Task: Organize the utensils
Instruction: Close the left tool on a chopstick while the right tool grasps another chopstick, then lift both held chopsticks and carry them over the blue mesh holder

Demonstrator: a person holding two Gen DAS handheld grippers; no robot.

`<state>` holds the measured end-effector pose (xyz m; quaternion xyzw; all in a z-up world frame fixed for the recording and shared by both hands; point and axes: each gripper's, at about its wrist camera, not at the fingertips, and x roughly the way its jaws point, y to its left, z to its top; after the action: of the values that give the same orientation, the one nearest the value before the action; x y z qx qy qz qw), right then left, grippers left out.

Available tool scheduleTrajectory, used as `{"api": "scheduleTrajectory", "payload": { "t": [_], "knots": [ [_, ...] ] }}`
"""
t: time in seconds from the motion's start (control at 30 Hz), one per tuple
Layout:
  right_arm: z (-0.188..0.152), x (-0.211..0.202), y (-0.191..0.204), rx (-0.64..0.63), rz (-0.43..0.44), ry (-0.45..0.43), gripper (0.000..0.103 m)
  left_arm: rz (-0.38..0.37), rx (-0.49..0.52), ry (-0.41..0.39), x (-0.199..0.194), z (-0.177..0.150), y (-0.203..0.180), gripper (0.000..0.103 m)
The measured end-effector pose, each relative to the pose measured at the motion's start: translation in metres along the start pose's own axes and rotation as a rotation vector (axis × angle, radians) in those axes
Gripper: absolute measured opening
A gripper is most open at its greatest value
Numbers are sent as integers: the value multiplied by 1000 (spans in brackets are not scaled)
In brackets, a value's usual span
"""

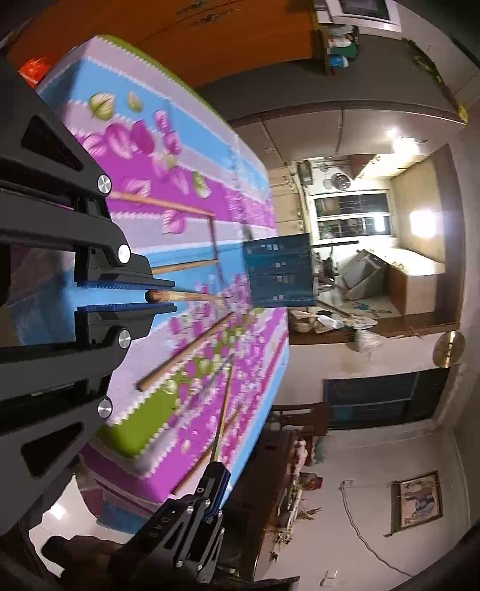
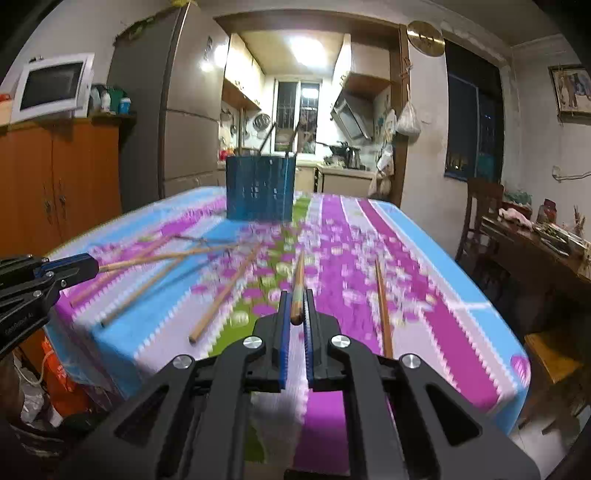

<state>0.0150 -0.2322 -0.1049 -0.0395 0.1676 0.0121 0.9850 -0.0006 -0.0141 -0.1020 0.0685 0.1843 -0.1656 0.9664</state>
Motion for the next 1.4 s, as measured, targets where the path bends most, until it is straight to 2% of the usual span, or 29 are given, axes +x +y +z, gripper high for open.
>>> {"api": "scheduleTrajectory", "payload": {
  "t": [0.27,0.53,0.73,0.93,1.4],
  "knots": [
    [53,-9,-12,-14,76,-81,5,-76,-10,-72,-20,50,9,7],
    [98,-3,-28,-13,147,-84,5,-153,-34,-118,-24,108,24,7],
    [122,5,-34,-20,201,-67,5,-185,-30,-128,-12,138,31,7],
    [141,20,-41,19,272,-12,5,-237,-72,-97,8,157,45,7],
    [164,24,-36,-4,295,-13,5,-272,-76,-107,21,176,55,7]
  ]
}}
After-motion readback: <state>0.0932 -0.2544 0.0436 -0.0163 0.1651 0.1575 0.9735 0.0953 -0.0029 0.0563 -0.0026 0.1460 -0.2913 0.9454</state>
